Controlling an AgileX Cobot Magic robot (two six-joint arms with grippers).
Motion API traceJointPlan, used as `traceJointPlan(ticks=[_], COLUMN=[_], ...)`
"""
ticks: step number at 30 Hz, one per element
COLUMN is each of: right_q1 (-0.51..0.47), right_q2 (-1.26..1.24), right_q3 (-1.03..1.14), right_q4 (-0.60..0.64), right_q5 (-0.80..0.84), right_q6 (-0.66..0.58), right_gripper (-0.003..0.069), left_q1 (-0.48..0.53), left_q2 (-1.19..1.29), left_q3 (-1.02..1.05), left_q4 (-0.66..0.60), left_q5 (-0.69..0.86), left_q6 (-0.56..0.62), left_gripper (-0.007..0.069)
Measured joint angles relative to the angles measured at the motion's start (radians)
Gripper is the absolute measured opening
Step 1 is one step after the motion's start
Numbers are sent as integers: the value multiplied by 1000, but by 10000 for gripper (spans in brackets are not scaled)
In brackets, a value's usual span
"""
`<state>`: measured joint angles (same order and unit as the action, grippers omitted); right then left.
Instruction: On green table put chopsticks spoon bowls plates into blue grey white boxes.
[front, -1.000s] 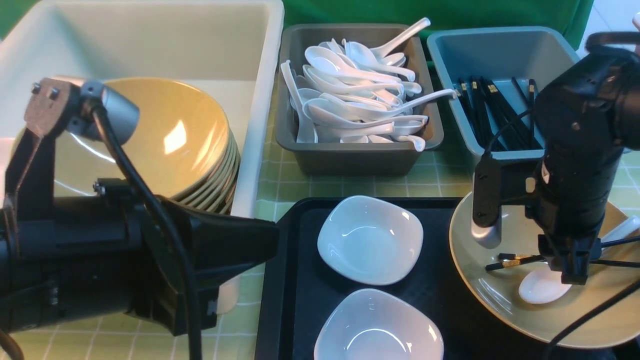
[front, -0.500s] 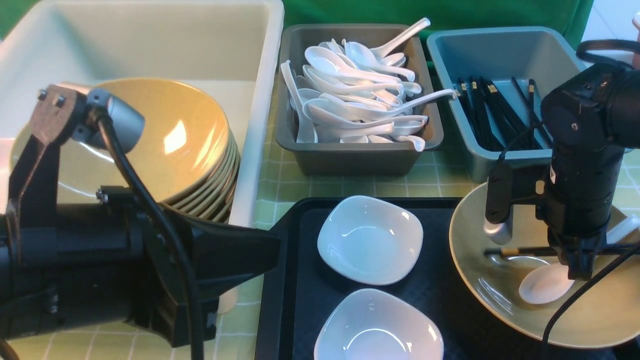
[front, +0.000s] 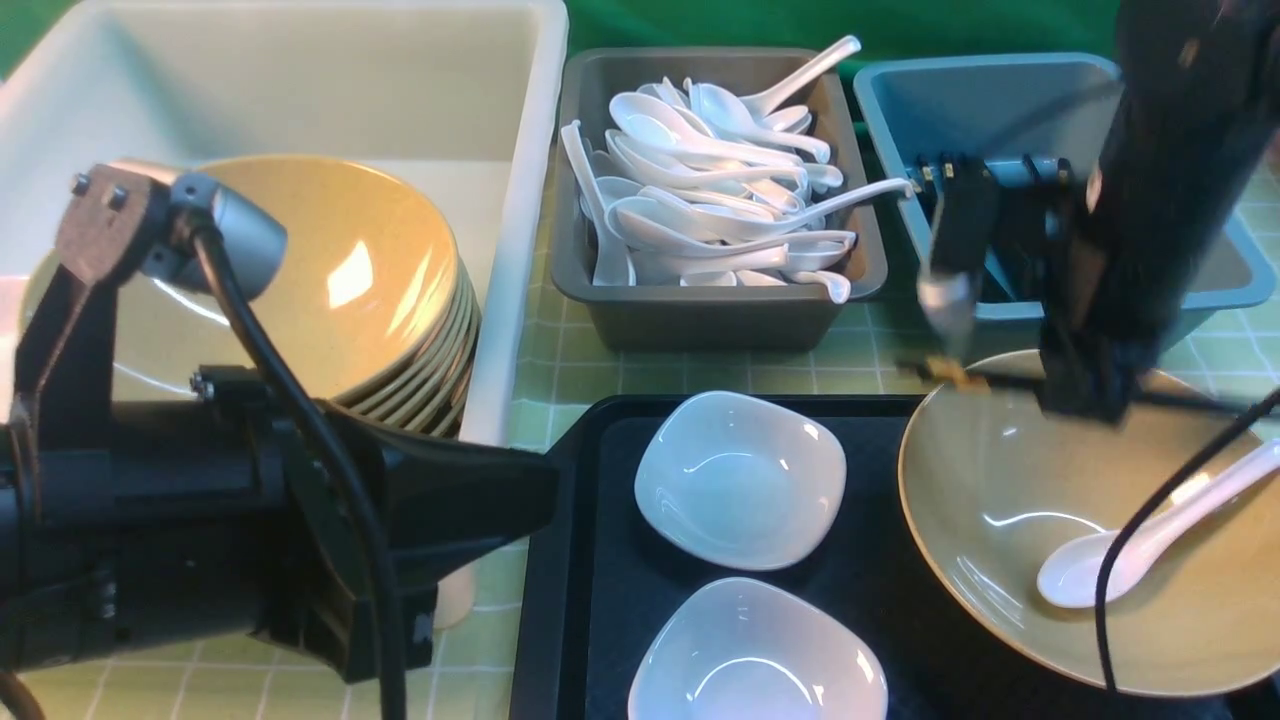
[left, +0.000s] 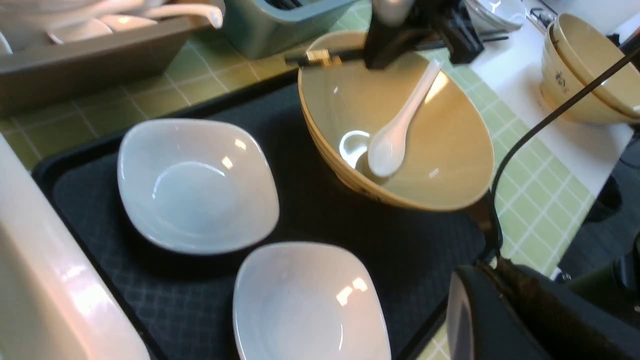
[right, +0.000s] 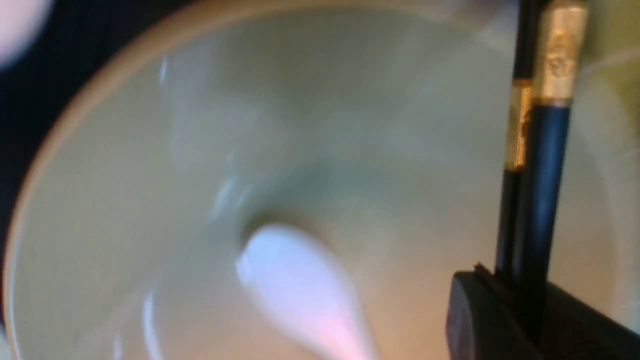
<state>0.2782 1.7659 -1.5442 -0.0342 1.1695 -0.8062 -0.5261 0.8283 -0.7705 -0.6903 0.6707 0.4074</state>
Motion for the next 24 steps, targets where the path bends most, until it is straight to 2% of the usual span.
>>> traceJointPlan(ticks=[2,5,8,11,16,24], right_q1=[-15,-67,-137,-203,-286,-332], right_q2=[0,9,50,117,264,423], right_q3=[-64,-175,-270,-333,-397,-409], right_q4=[48,142,224,306,429,533], right_q5=[0,-13,-95,-195,-367,-607], right_q6=[24,140,279,348,397,419], right_gripper=[71,71,71,71,71,71], left_q1=[0,0,0,0,0,0], left_q2=[0,0,0,0,3,30], left_q3=[0,0,0,0,0,0], left_q4=[0,0,0,0,0,-26], left_q5=[-11,-37,-75,-96,-113,-122], left_q6=[0,0,0,0,0,0], left_gripper=[-1,-1,-1,-1,-1,-1])
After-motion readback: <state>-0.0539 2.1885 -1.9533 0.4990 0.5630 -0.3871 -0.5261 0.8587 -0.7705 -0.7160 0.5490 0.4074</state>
